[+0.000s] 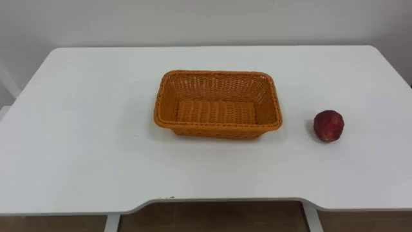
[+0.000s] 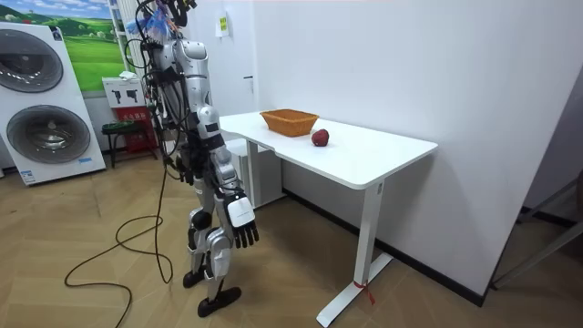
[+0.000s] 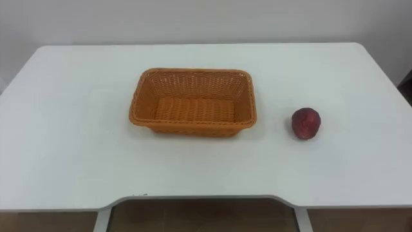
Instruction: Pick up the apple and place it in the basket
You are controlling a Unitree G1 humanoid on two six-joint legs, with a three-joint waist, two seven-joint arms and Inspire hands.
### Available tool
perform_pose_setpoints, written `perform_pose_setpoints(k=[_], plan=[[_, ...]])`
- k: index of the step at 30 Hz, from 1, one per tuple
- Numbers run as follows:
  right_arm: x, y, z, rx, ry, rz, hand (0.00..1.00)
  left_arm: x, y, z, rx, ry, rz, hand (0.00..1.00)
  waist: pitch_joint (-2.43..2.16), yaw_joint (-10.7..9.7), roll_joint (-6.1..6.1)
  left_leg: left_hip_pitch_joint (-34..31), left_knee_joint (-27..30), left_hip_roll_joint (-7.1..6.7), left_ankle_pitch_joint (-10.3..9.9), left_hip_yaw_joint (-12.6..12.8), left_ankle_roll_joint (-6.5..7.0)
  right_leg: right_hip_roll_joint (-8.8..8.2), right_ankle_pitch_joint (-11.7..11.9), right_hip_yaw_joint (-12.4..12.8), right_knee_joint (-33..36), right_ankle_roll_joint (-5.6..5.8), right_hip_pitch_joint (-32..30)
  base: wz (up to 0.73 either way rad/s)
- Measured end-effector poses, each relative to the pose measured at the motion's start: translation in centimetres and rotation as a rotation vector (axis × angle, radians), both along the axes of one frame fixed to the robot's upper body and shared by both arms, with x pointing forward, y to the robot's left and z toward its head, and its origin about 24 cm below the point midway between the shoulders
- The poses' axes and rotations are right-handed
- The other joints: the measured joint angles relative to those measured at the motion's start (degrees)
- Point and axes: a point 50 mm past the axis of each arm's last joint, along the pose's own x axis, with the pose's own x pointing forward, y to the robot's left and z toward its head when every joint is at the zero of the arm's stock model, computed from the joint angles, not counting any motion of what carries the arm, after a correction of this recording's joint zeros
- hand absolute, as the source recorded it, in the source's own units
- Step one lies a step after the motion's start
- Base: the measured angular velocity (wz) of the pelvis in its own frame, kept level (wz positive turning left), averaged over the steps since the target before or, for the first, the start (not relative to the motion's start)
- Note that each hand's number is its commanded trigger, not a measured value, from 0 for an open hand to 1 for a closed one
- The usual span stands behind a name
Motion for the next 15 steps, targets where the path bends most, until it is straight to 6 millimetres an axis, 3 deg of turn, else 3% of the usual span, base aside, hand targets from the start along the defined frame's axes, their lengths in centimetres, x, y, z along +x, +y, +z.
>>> perform_pose_setpoints(k=[7, 15], plan=[[0.01, 0.18, -0.05, 0.012, -0.025, -0.091, 0.00, 0.02, 0.02, 0.00, 0.000, -0.003, 0.004, 0.00, 0.00, 0.3, -0.02, 0.1, 0.2, 0.04, 0.0, 0.1, 0.00, 0.04, 0.0, 0.1, 0.0, -0.02, 0.0, 0.00], [0.28, 0.74, -0.19, 0.038, -0.158, -0.497, 0.00, -0.53, 0.05, 0.01, -0.006, -0.017, 0.094, 0.00, 0.07, 0.3, 0.01, -0.1, 0.5, 0.62, -0.2, 1.0, -0.24, 0.56, 0.4, 1.0, 0.1, -0.26, -0.6, -0.06]])
